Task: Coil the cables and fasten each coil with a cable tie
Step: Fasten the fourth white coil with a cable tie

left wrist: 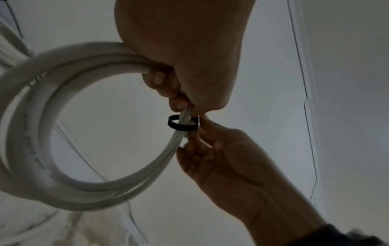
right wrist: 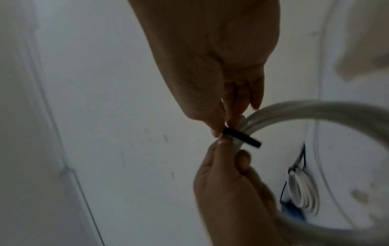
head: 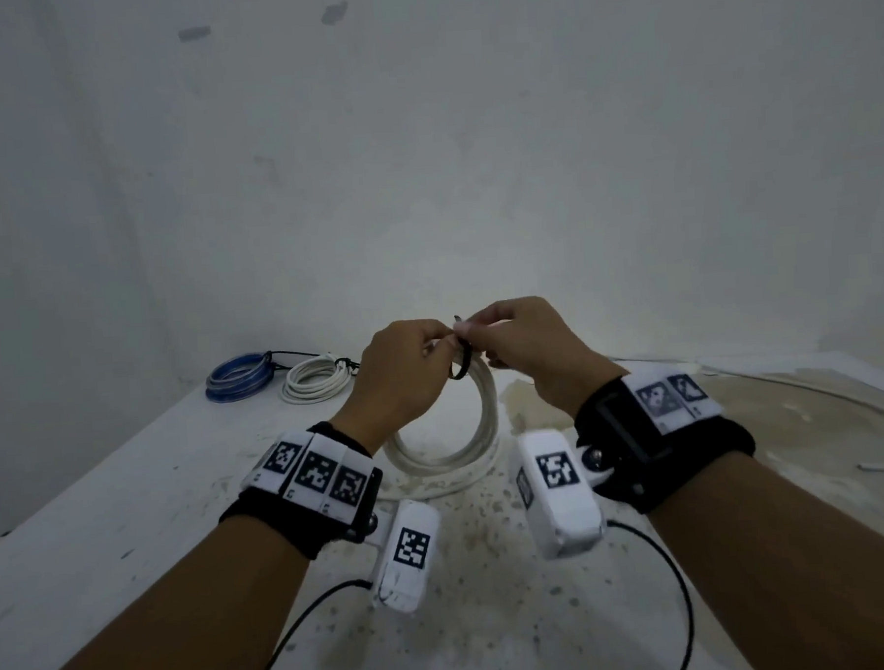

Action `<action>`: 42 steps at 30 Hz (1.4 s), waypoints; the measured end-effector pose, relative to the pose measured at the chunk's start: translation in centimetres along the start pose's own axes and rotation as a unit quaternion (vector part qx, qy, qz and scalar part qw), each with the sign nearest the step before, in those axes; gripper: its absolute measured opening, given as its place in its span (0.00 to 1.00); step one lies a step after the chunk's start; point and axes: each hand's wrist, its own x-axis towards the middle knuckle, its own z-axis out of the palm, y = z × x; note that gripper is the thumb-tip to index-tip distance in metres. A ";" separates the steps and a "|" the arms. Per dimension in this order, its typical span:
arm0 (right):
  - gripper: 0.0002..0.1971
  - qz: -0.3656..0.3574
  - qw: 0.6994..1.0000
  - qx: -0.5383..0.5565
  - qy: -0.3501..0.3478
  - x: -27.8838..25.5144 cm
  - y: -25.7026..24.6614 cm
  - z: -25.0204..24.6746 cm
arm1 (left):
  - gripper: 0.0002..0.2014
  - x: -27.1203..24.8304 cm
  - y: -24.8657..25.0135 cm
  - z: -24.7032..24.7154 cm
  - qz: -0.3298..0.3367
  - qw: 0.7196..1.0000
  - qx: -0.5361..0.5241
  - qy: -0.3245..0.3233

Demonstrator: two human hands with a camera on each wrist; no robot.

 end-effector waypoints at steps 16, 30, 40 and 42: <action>0.11 0.044 0.996 0.070 -0.025 1.1 0.4 -0.1 | 0.13 -1.1 1.1 1.7 -0.136 0.970 -0.198 -0.038; 0.13 0.046 0.998 0.026 0.025 1.2 1.1 0.9 | 0.12 -1.2 1.8 1.3 -0.179 0.947 -0.230 -0.134; 0.14 0.014 0.998 -0.056 0.022 1.3 1.1 2.6 | 0.12 -1.5 0.3 0.9 -0.210 0.933 -0.260 -0.132; 0.16 0.029 0.999 0.002 0.015 1.4 1.5 3.0 | 0.12 -1.6 -0.2 0.8 -0.216 0.934 -0.257 -0.126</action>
